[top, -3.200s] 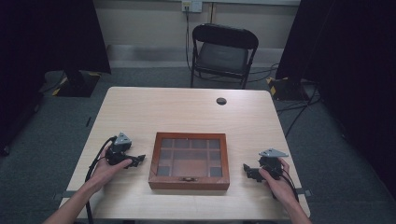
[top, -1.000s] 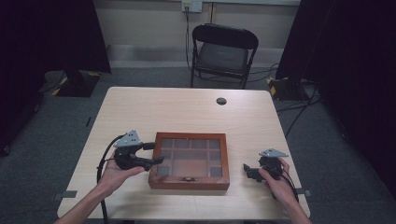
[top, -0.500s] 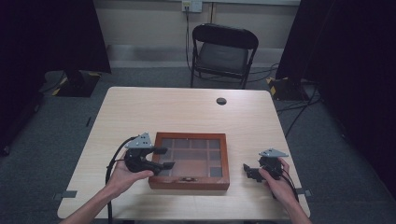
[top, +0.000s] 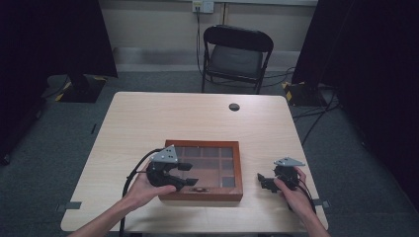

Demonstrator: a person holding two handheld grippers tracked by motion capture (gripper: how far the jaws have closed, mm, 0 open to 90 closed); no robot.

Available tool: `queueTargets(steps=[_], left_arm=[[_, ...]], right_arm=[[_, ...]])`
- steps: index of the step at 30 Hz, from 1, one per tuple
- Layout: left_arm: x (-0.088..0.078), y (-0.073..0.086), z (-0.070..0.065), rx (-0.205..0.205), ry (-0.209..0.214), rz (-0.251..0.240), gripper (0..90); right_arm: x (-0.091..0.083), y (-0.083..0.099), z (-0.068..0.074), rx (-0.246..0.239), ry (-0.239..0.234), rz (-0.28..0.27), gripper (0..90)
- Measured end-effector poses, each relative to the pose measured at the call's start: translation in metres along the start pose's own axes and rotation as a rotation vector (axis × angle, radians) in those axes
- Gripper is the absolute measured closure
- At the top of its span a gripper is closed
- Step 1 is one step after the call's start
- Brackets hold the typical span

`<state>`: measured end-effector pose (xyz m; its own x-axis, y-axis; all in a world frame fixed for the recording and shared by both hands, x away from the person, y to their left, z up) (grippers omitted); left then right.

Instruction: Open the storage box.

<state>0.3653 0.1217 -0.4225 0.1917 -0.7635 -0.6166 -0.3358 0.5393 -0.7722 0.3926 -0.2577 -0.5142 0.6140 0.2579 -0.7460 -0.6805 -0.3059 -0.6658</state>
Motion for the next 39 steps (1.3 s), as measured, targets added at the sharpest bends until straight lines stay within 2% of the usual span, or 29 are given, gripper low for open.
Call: queueTargets(steps=[3,9,10,16,20,27,29,34,38,39], left_arm=[[0.007,-0.001,-0.005,0.003,0.026,-0.001,46.8],[0.02,0.007,-0.009,0.015,0.062,0.062,53.4],[0.023,0.008,-0.008,0.012,0.082,0.06,55.3],[0.028,0.012,-0.007,0.033,0.097,0.1,65.0],[0.03,0.012,-0.007,0.027,0.113,0.091,72.5],[0.031,0.012,-0.006,0.049,0.112,0.098,79.6],[0.033,0.014,-0.006,0.053,0.111,0.111,79.8],[0.034,0.014,-0.006,0.067,0.107,0.104,80.2],[0.033,0.015,-0.009,0.129,0.08,0.109,80.5],[0.034,0.015,-0.009,0.125,0.088,0.099,80.6]], right_arm=[[0.0,0.0,0.0,0.0,0.0,0.0,8.8],[0.0,0.0,0.0,-0.001,0.0,0.0,8.8],[0.0,0.0,0.0,0.0,0.0,0.0,8.8],[0.0,0.0,0.0,0.0,0.0,0.0,8.8],[0.0,0.0,0.0,0.0,0.0,0.0,8.8],[0.0,0.0,0.0,0.0,0.0,0.0,8.8],[0.0,0.0,0.0,0.0,0.0,0.0,8.8],[0.0,0.0,0.0,-0.001,-0.001,-0.001,8.8],[0.0,0.0,0.0,0.0,0.0,0.0,8.8],[0.0,0.0,0.0,0.0,0.0,0.0,8.8]])
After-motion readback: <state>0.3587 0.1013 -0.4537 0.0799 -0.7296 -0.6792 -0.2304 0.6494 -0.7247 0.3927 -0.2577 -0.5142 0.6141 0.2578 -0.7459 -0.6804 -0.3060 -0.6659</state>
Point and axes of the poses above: each handheld gripper's, and its own axes: x roughly forward along the jaws, y roughly out of its underside, z roughly to its left, the point moved 2 cm from there along x, roughly forward along the jaws, and after that the axes turned 5 degrees about z, right-handed, at the moved point
